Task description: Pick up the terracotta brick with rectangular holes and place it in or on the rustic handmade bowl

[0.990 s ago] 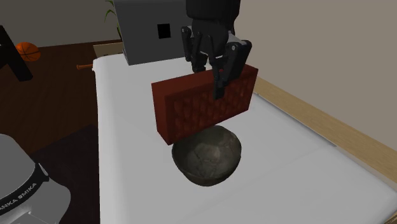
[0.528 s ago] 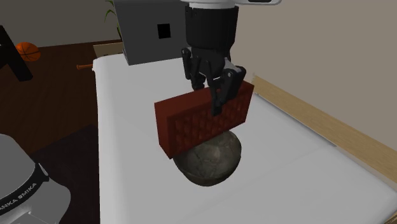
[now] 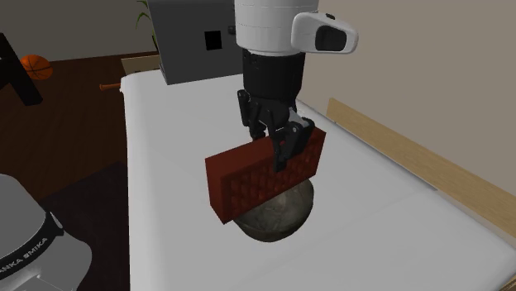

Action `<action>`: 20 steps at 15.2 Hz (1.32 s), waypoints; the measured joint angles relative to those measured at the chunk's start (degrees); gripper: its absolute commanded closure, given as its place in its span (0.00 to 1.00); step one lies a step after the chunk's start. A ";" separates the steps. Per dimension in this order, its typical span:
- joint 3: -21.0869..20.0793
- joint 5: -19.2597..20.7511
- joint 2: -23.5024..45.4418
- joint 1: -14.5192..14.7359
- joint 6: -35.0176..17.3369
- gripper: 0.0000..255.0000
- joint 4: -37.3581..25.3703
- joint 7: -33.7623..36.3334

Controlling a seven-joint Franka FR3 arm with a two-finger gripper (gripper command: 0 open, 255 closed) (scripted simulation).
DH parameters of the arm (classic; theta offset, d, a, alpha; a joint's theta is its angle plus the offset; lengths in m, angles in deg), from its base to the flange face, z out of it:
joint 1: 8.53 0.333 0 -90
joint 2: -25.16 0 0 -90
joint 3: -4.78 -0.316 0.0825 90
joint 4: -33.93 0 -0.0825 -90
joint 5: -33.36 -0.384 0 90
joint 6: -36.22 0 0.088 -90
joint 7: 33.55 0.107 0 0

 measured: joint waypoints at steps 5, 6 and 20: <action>0.09 -0.07 0.27 0.04 -0.53 1.00 0.16 -0.08; 0.09 -0.07 0.27 0.03 -0.54 1.00 0.18 -0.08; -1.17 0.34 -3.02 -0.22 7.22 0.00 -4.42 0.50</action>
